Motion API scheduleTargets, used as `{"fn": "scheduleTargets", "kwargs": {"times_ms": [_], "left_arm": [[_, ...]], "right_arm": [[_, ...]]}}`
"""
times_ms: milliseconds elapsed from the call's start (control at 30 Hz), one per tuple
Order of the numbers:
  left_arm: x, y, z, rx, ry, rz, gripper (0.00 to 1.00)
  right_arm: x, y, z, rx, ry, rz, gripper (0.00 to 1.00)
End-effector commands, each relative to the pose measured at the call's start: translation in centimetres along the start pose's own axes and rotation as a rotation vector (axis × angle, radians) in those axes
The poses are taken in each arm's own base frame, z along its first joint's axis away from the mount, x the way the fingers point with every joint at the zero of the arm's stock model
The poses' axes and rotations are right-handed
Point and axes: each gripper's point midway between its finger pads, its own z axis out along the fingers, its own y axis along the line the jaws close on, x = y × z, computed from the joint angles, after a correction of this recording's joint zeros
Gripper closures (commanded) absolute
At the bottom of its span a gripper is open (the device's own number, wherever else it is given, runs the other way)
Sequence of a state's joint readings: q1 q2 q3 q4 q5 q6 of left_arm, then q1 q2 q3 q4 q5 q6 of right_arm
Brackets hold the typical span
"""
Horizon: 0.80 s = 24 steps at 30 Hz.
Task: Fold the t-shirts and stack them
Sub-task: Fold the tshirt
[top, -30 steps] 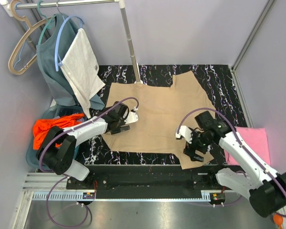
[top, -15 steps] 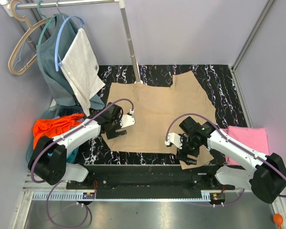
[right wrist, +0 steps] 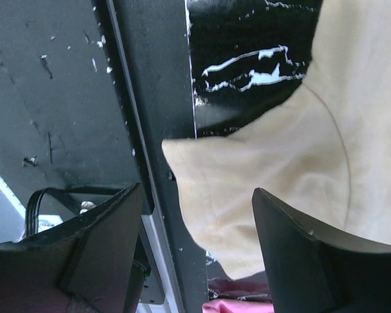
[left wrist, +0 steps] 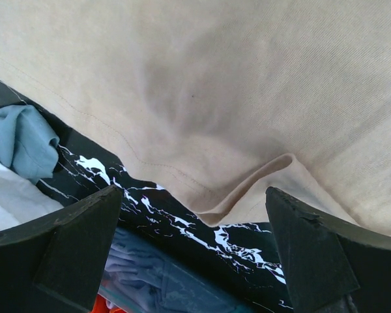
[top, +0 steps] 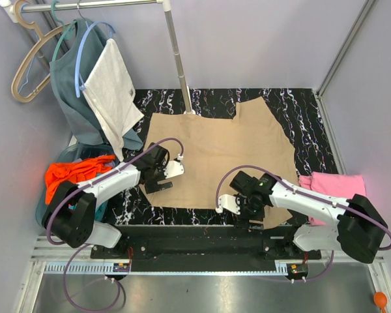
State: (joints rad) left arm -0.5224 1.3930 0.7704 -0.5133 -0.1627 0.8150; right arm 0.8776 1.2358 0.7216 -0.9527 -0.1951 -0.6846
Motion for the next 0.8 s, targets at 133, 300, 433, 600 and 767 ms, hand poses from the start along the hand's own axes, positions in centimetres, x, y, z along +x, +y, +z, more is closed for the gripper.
{"fn": "scheduleTargets", "kwargs": {"times_ms": [133, 300, 433, 600, 767], "left_arm": [[-0.7, 2.3, -0.5, -0.081, -0.012, -0.007, 0.01], [-0.6, 2.5, -0.5, -0.094, -0.006, -0.013, 0.01], [-0.1, 2.3, -0.7, -0.1, 0.005, -0.007, 0.01], [0.1, 2.5, -1.2, -0.115, 0.001, -0.001, 0.01], [0.1, 2.7, -1.7, -0.127, 0.0, -0.002, 0.01]], "right_arm": [[-0.7, -1.0, 1.7, 0.032, -0.004, 0.007, 0.32], [-1.0, -1.5, 2.3, 0.038, 0.004, 0.015, 0.48], [-1.1, -1.5, 2.3, 0.033, 0.006, 0.032, 0.47], [-1.3, -1.3, 2.3, 0.022, 0.0, 0.033, 0.46], [-1.4, -0.7, 3.1, -0.022, 0.04, 0.05, 0.55]]}}
